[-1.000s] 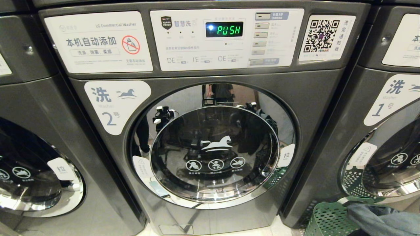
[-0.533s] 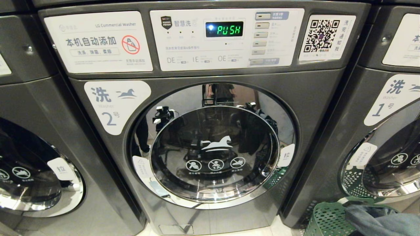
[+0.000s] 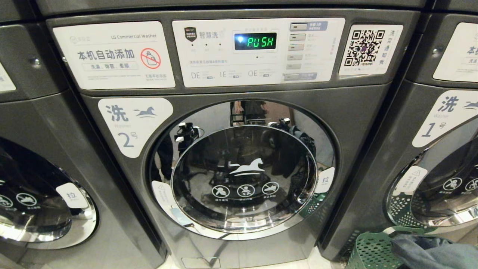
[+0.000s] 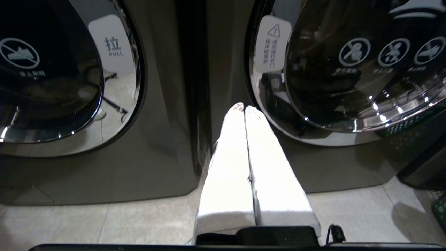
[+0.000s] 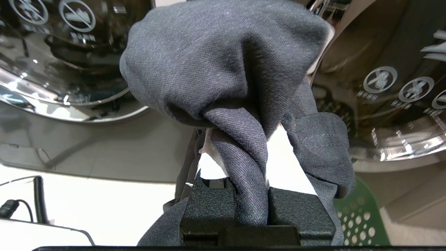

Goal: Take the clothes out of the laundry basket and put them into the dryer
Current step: Put the clothes in the dryer

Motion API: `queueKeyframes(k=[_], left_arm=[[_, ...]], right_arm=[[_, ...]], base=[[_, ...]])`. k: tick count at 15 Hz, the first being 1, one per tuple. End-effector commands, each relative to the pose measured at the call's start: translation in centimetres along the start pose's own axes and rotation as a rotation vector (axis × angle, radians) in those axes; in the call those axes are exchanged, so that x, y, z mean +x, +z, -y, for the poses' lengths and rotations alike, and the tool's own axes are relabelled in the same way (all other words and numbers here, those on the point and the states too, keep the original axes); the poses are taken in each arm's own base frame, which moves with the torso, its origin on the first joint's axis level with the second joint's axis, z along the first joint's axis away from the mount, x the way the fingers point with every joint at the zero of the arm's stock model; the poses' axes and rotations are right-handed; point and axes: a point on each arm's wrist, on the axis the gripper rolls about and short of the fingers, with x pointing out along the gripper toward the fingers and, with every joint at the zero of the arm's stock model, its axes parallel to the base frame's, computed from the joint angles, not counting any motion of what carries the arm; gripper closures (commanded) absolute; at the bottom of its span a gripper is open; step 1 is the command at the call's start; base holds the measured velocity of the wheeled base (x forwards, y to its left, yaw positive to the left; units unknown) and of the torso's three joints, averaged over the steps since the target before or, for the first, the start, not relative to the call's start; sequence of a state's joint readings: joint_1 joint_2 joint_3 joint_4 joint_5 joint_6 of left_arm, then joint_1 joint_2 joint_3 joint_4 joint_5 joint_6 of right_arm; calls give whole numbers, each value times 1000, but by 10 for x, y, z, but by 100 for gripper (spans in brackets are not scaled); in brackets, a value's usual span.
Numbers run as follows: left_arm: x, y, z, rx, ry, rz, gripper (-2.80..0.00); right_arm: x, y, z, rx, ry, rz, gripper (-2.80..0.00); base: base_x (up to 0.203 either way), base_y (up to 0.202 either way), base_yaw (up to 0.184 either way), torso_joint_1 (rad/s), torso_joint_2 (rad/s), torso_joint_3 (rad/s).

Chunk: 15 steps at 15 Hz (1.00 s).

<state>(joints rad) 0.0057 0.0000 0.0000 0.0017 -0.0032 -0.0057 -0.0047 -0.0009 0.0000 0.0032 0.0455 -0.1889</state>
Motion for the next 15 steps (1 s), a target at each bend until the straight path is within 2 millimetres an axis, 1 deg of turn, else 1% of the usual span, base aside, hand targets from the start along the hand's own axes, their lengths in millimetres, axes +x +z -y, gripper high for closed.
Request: queueKeyframes(k=[1,8,15], left_arm=[[0,0,0,0,1,0,0],[0,0,0,0,1,0,0],[0,0,0,0,1,0,0]], right_arm=[[0,0,0,5,-2,-3,0],[0,0,0,5,-2,-3,0],[0,0,0,6,-2,-3,0]], base=[[0,0,0,21,-92,-323],[0,0,0,91,-485,-350],[0,0,0,156,-470,-316]])
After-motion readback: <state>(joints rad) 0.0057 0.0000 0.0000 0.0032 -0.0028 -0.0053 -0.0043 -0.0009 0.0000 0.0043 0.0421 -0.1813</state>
